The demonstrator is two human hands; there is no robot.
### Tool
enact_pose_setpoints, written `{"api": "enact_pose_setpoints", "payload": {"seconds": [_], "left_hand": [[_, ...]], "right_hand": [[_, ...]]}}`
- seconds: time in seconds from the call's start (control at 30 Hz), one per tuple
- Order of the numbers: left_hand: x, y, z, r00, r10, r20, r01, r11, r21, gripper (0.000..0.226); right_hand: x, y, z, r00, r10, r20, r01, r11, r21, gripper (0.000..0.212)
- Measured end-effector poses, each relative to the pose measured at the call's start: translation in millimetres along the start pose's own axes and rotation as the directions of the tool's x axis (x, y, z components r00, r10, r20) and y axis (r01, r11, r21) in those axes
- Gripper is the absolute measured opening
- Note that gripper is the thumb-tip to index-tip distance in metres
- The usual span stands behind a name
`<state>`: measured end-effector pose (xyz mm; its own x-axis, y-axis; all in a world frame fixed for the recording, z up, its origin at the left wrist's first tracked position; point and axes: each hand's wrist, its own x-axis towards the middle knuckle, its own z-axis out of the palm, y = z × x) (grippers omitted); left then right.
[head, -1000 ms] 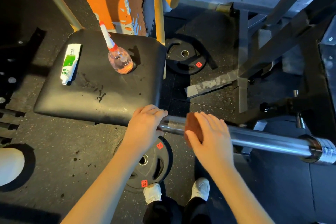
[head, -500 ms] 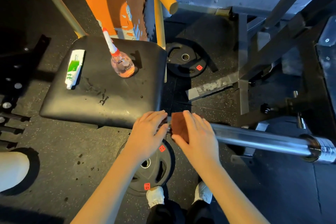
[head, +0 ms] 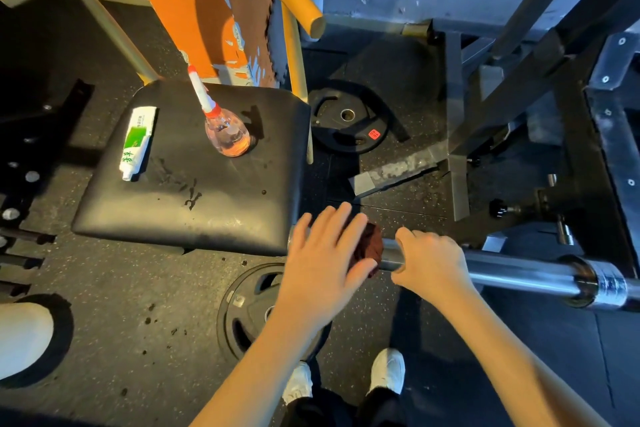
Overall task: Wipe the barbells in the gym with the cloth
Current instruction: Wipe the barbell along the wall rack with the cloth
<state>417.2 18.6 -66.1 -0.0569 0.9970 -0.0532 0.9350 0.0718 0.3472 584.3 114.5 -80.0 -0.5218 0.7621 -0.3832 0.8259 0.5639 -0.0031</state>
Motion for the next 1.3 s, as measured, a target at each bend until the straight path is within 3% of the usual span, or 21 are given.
{"api": "enact_pose_setpoints", "payload": {"seconds": [0.1,0.2,0.37,0.47,0.53,0.6,0.67,0.7,0.73,0.8,0.93,1.1,1.2,1.3], "left_hand": [[8,9,18,0.996,0.025,0.083,-0.035,0.991,0.128,0.058],[10,1,19,0.999,0.013,0.038,-0.018,0.989,0.149,0.05],[12,-22,9,0.979,-0.147,-0.139,0.165,0.979,0.123,0.04],[19,-8,11,0.961,-0.253,-0.115,0.268,0.952,0.147,0.041],[22,7,16,0.97,-0.232,-0.065,0.24,0.956,0.168,0.042],[23,12,19,0.985,-0.162,-0.05,0.169,0.973,0.158,0.041],[21,4,19,0.993,-0.101,-0.059,0.108,0.984,0.142,0.039],[20,-2,18,0.994,-0.08,-0.072,0.089,0.987,0.134,0.039],[18,-9,16,0.993,-0.082,-0.088,0.092,0.988,0.123,0.038],[16,-18,14,0.981,-0.153,-0.119,0.167,0.979,0.115,0.039],[14,-5,18,0.95,-0.281,-0.134,0.3,0.94,0.161,0.046],[29,21,31,0.977,-0.196,-0.085,0.209,0.957,0.199,0.053],[26,14,28,0.991,-0.095,-0.098,0.111,0.981,0.162,0.046],[18,-15,22,0.97,-0.153,-0.191,0.181,0.974,0.138,0.04]], "right_hand": [[-4,2,19,0.983,-0.008,-0.182,0.009,1.0,0.003,0.053],[-6,2,33,0.936,0.0,-0.351,0.009,1.0,0.024,0.055],[-8,-3,43,0.879,0.048,-0.475,-0.041,0.999,0.025,0.05],[-10,-6,45,0.879,0.07,-0.472,-0.059,0.998,0.037,0.052],[-9,-5,34,0.917,0.035,-0.398,-0.041,0.999,-0.007,0.057],[1,6,11,0.995,-0.029,-0.098,0.026,0.999,-0.031,0.059],[20,17,-12,0.946,-0.063,0.318,0.038,0.996,0.083,0.062],[26,19,-19,0.892,-0.079,0.445,0.022,0.991,0.131,0.062],[30,19,-21,0.87,-0.101,0.483,0.023,0.986,0.165,0.058],[25,16,-20,0.912,-0.094,0.4,0.033,0.987,0.156,0.046],[4,13,0,0.996,-0.087,0.033,0.085,0.995,0.05,0.042],[0,12,31,0.942,-0.103,-0.32,0.113,0.993,0.013,0.051],[-4,8,39,0.899,-0.091,-0.429,0.089,0.996,-0.025,0.044],[-6,3,43,0.878,-0.029,-0.478,0.03,1.0,-0.006,0.05]]}}
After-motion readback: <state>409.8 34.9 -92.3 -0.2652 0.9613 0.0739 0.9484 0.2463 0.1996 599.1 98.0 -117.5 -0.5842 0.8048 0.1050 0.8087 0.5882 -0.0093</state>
